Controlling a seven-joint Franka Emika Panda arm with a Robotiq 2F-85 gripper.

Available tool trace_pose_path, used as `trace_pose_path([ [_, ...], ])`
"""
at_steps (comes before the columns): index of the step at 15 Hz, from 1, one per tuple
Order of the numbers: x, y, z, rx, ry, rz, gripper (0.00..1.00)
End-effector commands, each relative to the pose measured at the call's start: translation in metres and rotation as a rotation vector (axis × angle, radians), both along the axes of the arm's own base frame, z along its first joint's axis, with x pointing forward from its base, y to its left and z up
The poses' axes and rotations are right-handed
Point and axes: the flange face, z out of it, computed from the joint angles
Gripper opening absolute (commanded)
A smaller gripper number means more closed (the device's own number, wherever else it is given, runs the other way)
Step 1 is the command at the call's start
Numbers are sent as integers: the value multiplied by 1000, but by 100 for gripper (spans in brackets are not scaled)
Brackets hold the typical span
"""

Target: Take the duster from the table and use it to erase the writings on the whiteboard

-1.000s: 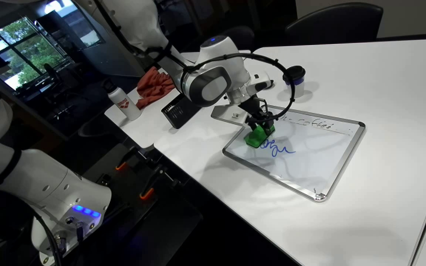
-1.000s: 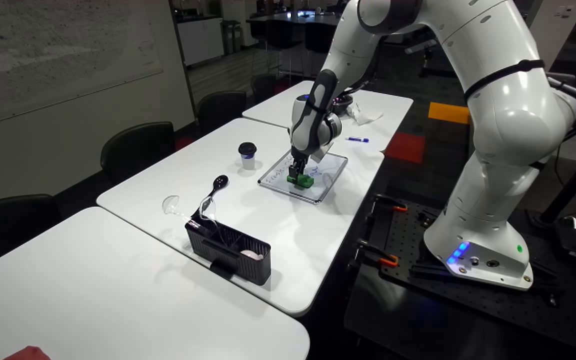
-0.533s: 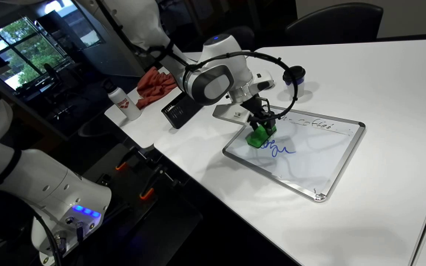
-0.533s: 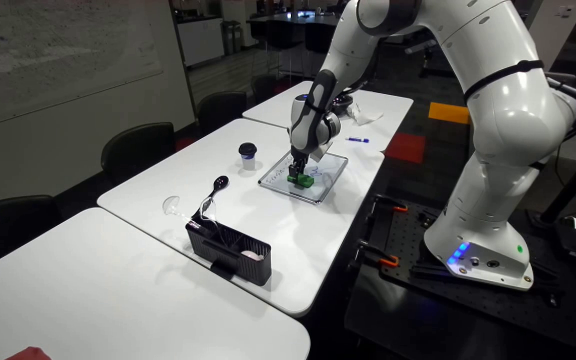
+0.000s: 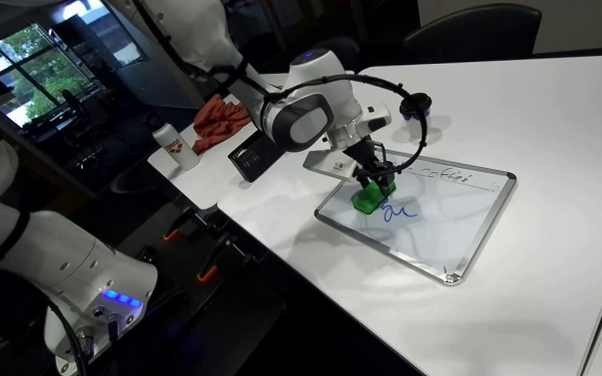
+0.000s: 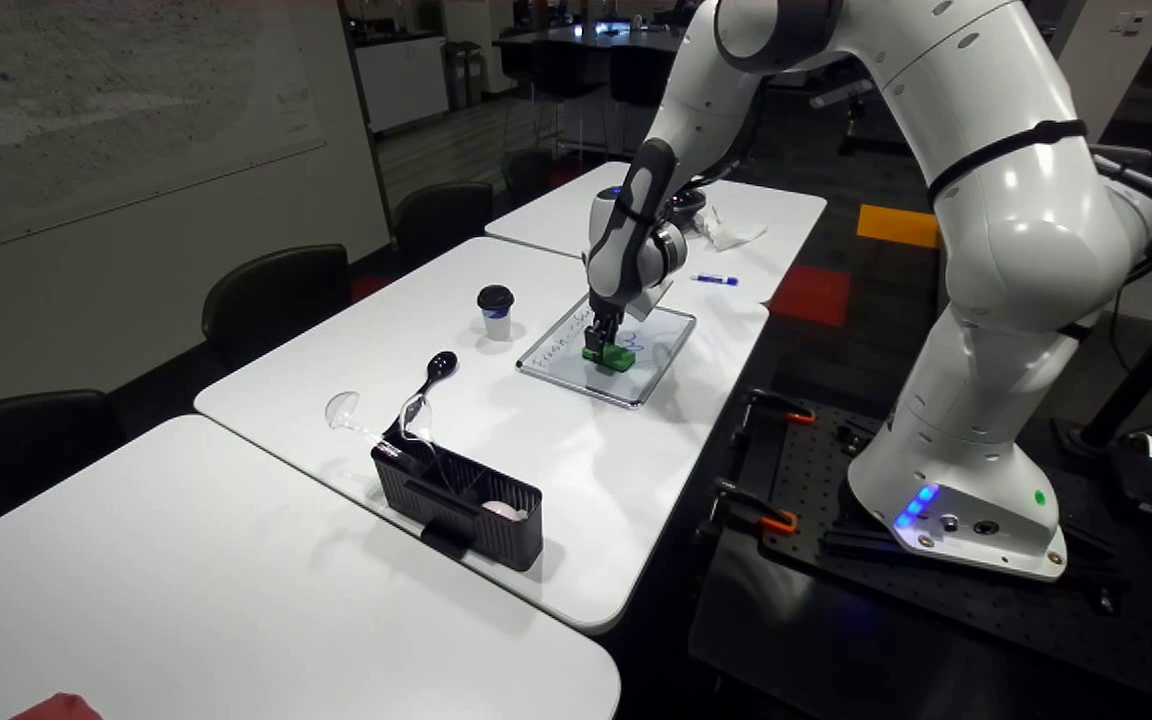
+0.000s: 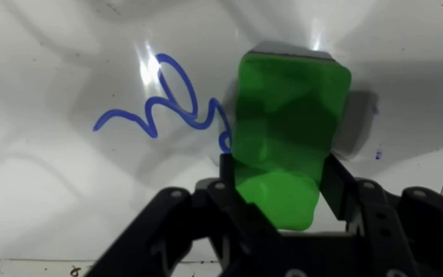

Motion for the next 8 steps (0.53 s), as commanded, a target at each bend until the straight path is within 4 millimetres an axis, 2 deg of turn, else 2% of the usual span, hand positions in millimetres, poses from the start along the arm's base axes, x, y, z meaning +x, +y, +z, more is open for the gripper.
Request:
trace_pose_path([
  [1, -10, -11, -18, 10, 4, -52, 32],
  [8, -21, -37, -27, -8, -18, -112, 32],
])
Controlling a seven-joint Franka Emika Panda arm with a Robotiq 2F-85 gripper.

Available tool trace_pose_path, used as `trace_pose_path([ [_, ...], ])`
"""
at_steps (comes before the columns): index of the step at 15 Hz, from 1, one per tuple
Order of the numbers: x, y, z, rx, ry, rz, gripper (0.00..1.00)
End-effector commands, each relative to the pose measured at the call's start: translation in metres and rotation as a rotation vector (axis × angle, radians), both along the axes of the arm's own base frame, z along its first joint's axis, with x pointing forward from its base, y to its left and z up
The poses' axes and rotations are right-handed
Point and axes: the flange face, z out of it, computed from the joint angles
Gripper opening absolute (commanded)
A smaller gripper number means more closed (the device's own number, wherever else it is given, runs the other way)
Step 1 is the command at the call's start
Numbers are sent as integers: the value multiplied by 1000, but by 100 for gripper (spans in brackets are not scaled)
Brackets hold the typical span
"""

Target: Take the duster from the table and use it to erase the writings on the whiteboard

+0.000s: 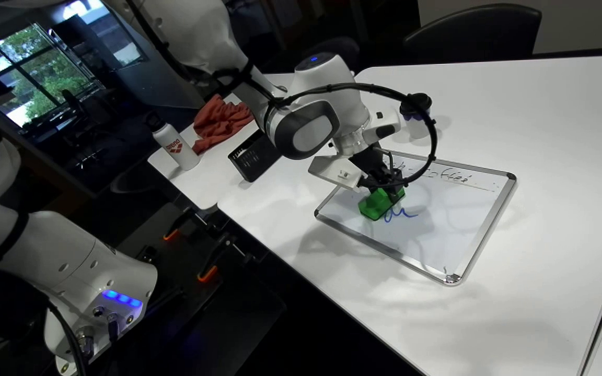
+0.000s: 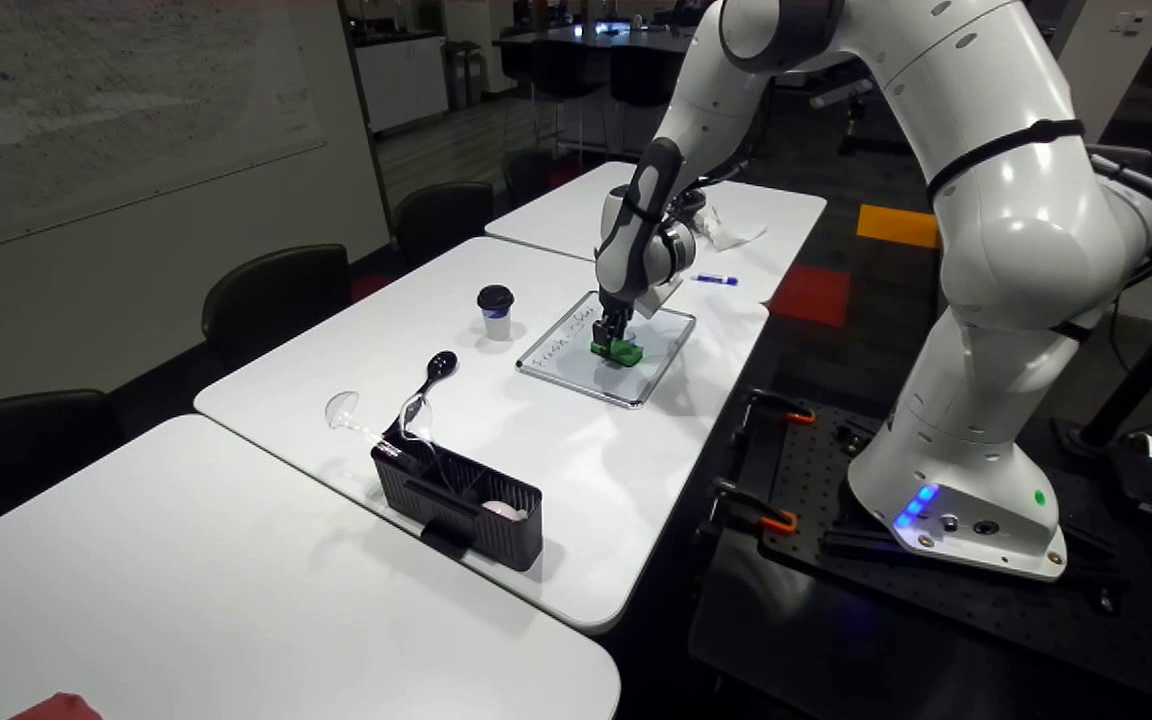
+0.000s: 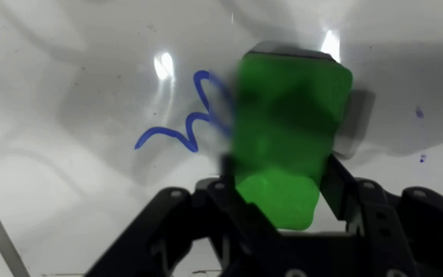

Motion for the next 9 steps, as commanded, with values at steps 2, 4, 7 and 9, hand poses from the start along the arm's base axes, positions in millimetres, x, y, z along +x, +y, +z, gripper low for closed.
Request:
trace_pose_path([
  [2, -13, -22, -28, -13, 9, -75, 32],
  [4, -17, -32, -29, -23, 12, -108, 32],
  [7, -24, -50, -31, -47, 17, -154, 32],
  [9, -29, -62, -30, -65, 18, -187, 32],
])
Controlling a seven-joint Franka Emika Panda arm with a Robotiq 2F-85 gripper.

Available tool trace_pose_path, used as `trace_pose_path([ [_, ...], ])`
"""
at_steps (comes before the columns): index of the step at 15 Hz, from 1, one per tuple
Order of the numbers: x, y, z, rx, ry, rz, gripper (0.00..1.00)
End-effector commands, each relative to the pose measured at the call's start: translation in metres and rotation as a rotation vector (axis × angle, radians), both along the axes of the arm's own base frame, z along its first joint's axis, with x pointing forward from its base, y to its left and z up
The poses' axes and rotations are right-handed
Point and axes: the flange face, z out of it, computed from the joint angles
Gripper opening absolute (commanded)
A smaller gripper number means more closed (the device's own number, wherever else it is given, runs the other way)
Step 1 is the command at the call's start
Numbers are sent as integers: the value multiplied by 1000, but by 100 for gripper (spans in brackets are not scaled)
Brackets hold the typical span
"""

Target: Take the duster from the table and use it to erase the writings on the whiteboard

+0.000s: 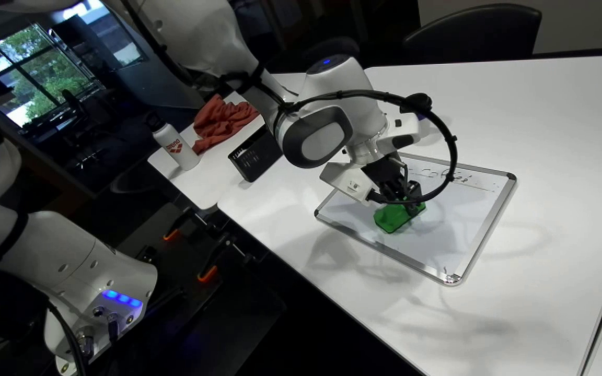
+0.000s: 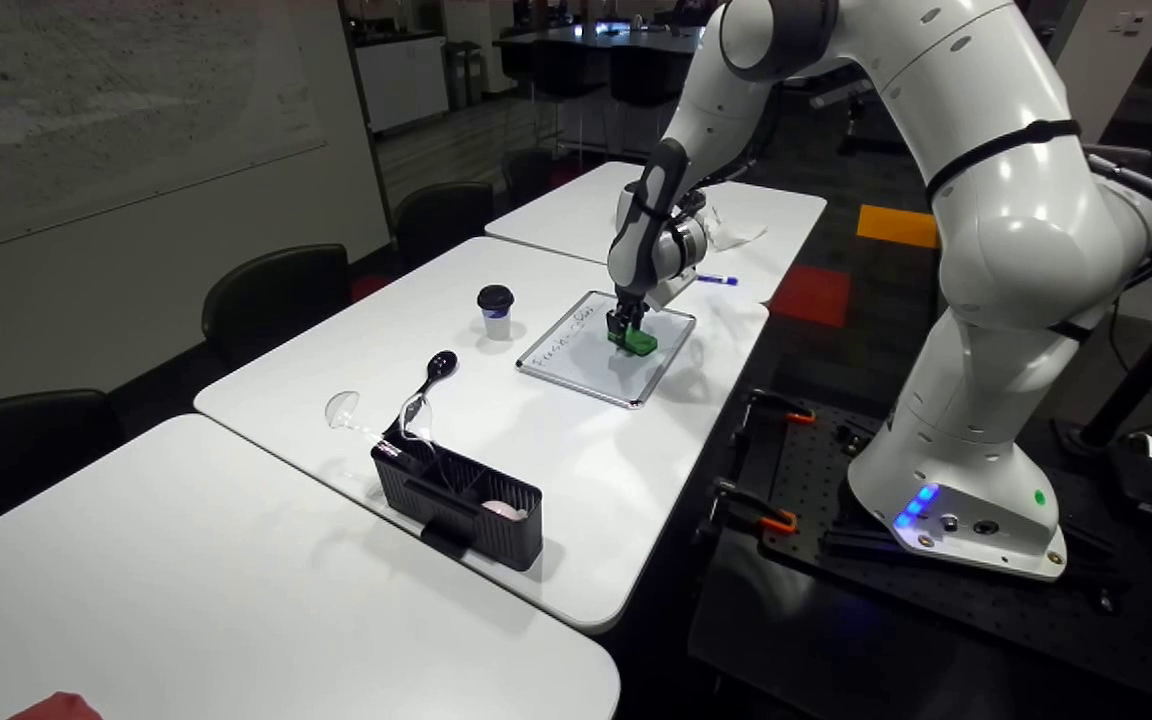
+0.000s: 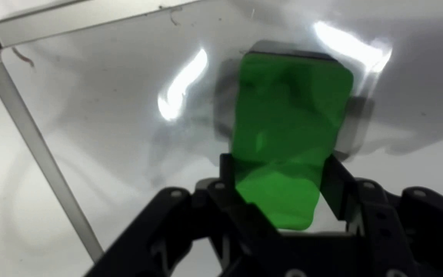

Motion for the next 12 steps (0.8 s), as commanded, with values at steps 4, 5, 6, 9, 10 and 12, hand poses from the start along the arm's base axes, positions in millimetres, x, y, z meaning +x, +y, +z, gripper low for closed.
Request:
trace_pose_path([
  [4, -23, -38, -29, -52, 23, -119, 32],
  [5, -24, -42, -29, -55, 23, -129, 32],
  [6, -25, -44, -28, -56, 22, -136, 32],
  [9, -25, -39, -17, -39, 1, -116, 32],
  [10, -26, -37, -9, -31, -8, -113, 32],
  [12, -32, -35, 15, -17, -12, -114, 32],
])
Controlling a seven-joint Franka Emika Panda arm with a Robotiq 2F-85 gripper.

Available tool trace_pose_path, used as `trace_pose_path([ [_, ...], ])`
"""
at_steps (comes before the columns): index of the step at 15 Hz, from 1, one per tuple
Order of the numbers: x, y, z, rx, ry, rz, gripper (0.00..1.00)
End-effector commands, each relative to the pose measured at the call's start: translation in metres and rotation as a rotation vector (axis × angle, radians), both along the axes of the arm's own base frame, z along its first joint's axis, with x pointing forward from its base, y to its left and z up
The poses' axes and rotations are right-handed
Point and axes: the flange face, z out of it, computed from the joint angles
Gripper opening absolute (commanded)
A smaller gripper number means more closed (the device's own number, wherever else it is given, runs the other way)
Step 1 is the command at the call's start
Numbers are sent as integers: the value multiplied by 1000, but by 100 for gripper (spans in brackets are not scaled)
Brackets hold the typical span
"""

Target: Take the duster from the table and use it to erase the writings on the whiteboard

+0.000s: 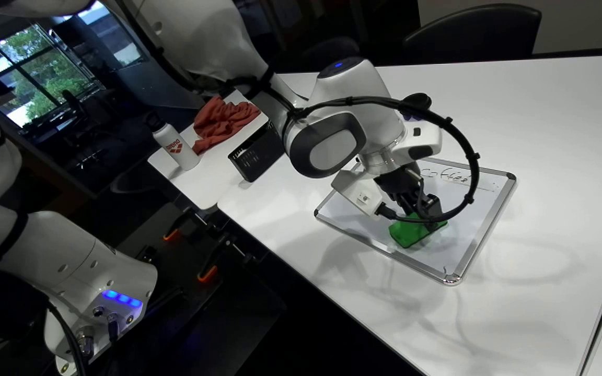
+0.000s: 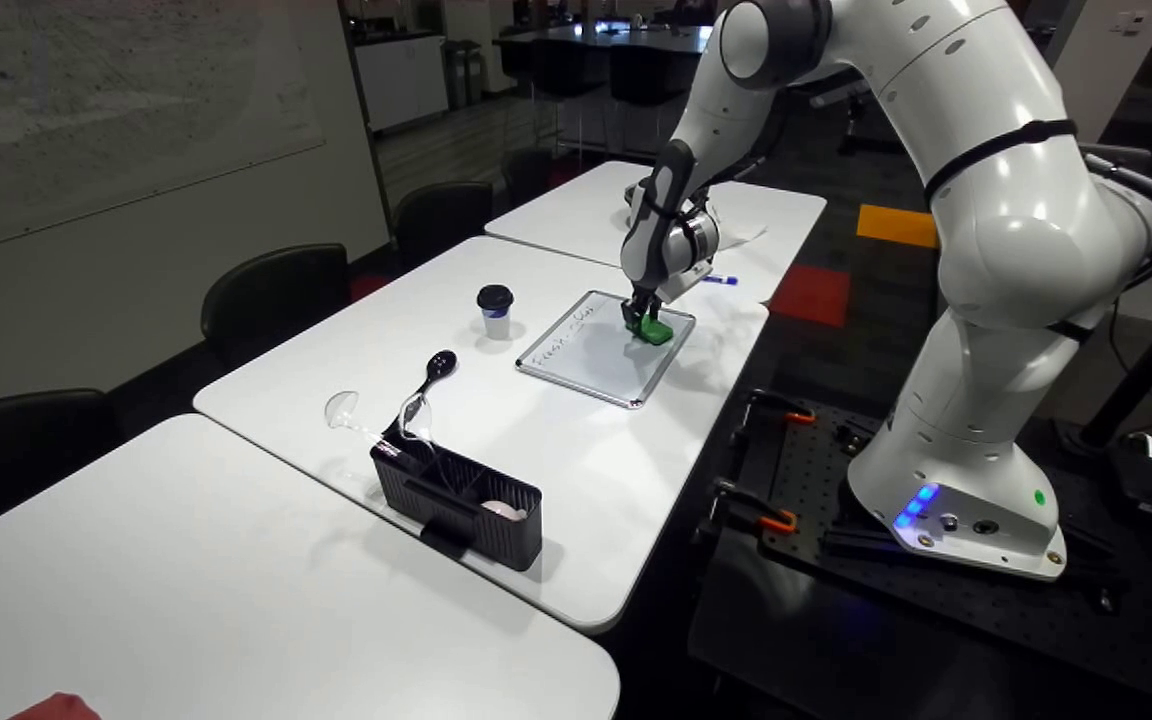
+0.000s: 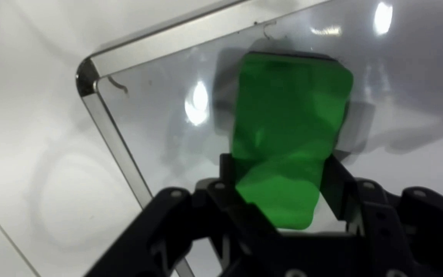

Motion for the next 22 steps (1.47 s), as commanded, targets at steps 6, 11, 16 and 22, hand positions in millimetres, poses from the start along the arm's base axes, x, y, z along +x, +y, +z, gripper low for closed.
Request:
trace_pose_path([
  [6, -32, 22, 82, 12, -119, 45, 32],
  [11, -8, 74, 145, 0, -223, 191, 32],
  [16, 25, 162, 165, 32, -258, 409, 32],
  [22, 46, 257, 134, 12, -226, 675, 32],
])
